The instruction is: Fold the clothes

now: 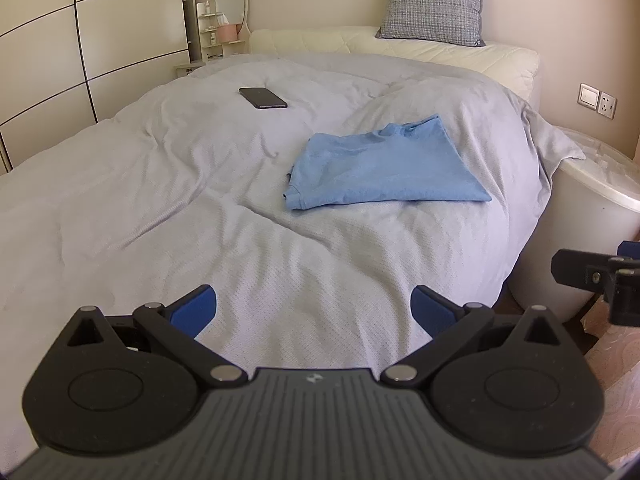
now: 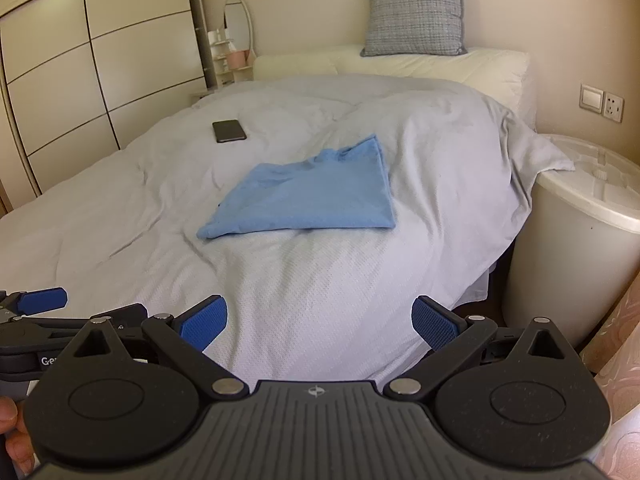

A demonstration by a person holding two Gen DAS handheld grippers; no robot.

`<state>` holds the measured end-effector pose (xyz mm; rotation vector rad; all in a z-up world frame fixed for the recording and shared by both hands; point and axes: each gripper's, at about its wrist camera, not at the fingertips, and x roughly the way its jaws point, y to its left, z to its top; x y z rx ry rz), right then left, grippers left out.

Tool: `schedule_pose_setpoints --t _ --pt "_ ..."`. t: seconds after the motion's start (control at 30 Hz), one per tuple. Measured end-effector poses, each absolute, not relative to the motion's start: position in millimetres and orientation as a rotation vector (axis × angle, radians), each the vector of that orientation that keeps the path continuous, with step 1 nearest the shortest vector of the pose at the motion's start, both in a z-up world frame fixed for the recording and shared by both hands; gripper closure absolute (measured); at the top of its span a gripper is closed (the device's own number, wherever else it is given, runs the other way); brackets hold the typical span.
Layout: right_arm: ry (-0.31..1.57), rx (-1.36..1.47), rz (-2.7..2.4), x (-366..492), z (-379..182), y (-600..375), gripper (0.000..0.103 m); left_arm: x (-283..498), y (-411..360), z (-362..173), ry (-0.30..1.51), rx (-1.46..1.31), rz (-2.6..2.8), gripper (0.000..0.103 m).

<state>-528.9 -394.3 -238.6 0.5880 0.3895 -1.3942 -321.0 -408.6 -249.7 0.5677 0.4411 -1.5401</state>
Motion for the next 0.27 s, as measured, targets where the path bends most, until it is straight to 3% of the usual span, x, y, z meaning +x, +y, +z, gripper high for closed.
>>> schedule_pose_setpoints --t 0.27 --pt "0.385 0.595 -1.402 -533.0 -240.2 -395.5 0.002 -325.6 -406.7 -251.7 0.429 0.576 -1.544 0.001"
